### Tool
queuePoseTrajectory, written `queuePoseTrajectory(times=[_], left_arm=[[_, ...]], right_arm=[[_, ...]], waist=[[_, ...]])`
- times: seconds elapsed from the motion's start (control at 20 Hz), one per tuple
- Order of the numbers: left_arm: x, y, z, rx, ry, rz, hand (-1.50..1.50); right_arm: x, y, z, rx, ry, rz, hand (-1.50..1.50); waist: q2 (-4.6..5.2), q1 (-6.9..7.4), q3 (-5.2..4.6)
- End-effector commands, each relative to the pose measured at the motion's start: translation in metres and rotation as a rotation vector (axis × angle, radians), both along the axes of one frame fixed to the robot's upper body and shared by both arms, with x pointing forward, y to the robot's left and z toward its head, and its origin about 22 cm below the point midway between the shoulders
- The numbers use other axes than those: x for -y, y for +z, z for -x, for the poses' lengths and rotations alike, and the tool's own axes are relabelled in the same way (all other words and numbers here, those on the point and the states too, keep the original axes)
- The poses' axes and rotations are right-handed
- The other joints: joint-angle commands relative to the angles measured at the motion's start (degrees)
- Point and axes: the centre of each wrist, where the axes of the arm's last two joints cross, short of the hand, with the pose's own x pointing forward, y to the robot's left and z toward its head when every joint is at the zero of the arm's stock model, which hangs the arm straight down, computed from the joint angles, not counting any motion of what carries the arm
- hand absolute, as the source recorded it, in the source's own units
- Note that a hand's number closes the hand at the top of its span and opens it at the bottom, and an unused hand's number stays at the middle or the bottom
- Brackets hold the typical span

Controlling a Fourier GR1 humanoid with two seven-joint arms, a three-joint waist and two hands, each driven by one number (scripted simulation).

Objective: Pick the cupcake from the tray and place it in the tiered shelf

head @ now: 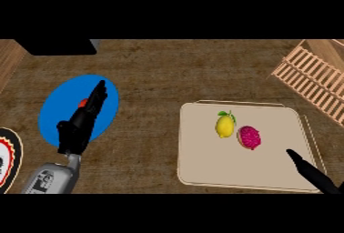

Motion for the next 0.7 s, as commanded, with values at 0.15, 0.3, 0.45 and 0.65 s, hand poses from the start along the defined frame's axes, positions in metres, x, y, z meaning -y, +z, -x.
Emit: queuePoseTrajectory(times=[0.15, 0.3, 0.45, 0.65], left_arm=[[0.026, -0.015, 0.001, 0.007, -0.006, -0.002, 0.0], [0.003, -0.009, -0.005, 0.015, -0.02, -0.01, 0.0], [0.021, -0.005, -0.001, 0.019, -0.036, -0.008, 0.0], [0.017, -0.013, 0.002, 0.002, -0.049, -0.005, 0.0]], right_arm=[[-0.018, 0.052, 0.007, -0.187, 0.125, 0.085, -1.5], [-0.009, 0.076, 0.001, -0.319, 0.129, 0.124, -1.5], [-0.027, 0.081, -0.013, -0.444, 0.168, 0.179, -1.5], [-0.031, 0.099, -0.007, -0.696, 0.259, 0.274, -1.5]], waist=[[0.16, 0.76, -0.17], [0.27, 0.97, -0.23], [0.34, 2.31, -0.27], [0.27, 2.16, -0.32]])
